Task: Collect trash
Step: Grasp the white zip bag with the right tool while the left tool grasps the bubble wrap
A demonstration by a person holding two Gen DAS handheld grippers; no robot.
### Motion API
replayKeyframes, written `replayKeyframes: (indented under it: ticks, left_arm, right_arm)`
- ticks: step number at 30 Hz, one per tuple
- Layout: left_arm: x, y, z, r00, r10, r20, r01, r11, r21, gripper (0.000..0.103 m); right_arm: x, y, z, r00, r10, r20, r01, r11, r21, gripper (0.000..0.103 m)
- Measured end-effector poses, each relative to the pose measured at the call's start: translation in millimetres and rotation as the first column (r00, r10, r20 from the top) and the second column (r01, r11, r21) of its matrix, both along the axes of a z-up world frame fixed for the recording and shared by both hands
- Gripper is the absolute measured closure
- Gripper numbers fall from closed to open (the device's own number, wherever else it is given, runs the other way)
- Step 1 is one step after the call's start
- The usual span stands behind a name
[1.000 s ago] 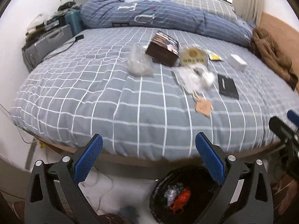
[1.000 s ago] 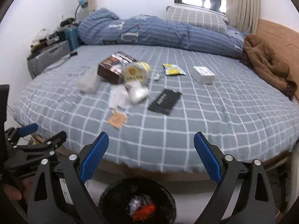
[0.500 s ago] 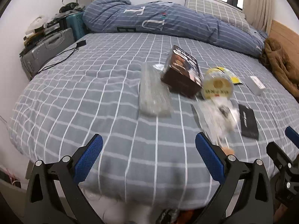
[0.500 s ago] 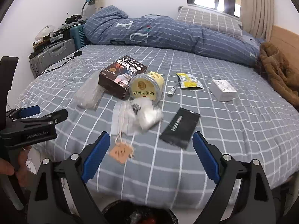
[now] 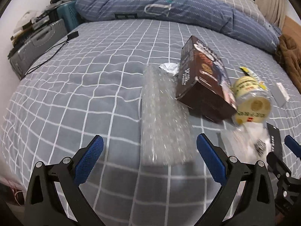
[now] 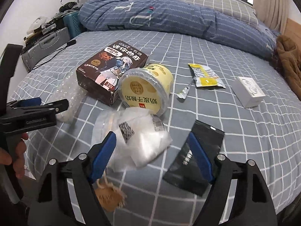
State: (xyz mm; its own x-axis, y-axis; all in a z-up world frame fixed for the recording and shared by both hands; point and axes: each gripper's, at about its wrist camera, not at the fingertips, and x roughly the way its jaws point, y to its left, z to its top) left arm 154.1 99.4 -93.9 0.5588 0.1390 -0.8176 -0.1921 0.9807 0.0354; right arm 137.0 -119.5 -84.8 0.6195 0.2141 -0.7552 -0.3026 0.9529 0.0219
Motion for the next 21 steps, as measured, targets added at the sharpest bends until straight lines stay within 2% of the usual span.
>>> replayKeyframes:
  ticks: [8,10,16,21]
  left_arm:
    - [19.2,3.9,-11.5,0.999,-0.013,-0.029,0.013,1.0,-0.012,0.008]
    - [21.8,1.7,-13.7,0.999,-0.024,-0.038,0.024,1.0,-0.006,0.015]
    - [25.6,-5.8,-18.3,0.996,-0.066,-0.061,0.063,0.997,-0.049,0.04]
    - [24.9,-10.2,-20.0,0.995,-0.077,-0.069,0.073,0.996,-0.051,0.05]
  right_arm:
    - [18.4,7.6,-17.0,0.999,0.011,-0.053,-0.011,1.0,0.001,0.034]
    - [20.5,9.9,-20.8,0.997,0.02,-0.069,-0.02,1.0,0.003,0.04]
    - [22.2,10.2,-25.9,0.995,0.024,-0.092,-0.024,1.0,-0.002,0.047]
    - [24.2,7.3,-29.6,0.993,0.017,-0.118,-0.018,1.0,-0.009,0.058]
